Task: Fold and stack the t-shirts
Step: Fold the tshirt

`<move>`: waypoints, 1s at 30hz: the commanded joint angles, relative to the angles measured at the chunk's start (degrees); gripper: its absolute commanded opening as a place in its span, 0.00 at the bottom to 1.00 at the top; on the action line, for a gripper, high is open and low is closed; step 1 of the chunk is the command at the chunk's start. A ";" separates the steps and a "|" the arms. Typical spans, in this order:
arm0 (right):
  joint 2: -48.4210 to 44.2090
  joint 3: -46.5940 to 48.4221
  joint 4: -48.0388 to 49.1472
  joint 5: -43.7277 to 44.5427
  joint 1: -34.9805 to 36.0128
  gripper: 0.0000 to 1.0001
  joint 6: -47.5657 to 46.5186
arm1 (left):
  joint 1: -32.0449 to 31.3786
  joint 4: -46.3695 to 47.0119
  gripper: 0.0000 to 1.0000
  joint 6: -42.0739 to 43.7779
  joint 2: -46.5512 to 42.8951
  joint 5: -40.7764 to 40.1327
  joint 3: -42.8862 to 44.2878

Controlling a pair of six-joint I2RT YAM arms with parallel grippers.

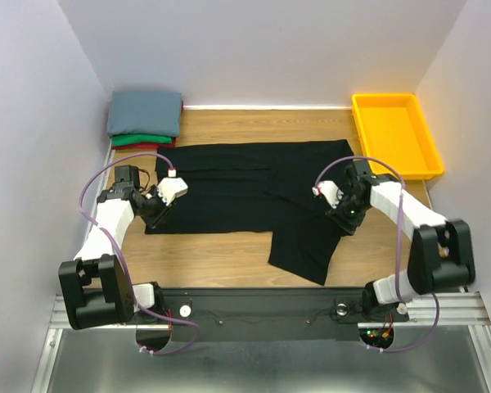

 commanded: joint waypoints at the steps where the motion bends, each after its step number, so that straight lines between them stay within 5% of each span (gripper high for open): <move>1: -12.33 -2.77 2.01 -2.48 0.56 0.56 -5.63 | 0.25 -0.43 0.39 1.09 -1.46 0.47 -0.08; 8: -19.39 -11.39 2.45 -1.95 3.54 0.73 -14.07 | 0.51 -0.52 0.39 -1.36 0.82 3.01 1.16; 23: -14.40 -16.58 8.33 -1.95 14.62 0.70 -12.06 | 3.41 -0.61 0.39 -2.34 5.83 3.80 3.44; 26: -12.11 -16.67 9.83 -1.95 15.77 0.60 -11.36 | 4.55 -1.23 0.39 -1.11 6.54 3.63 3.62; 30: -10.96 -15.97 10.18 -1.07 16.12 0.18 -10.13 | 5.69 -0.79 0.39 2.93 5.67 0.12 2.13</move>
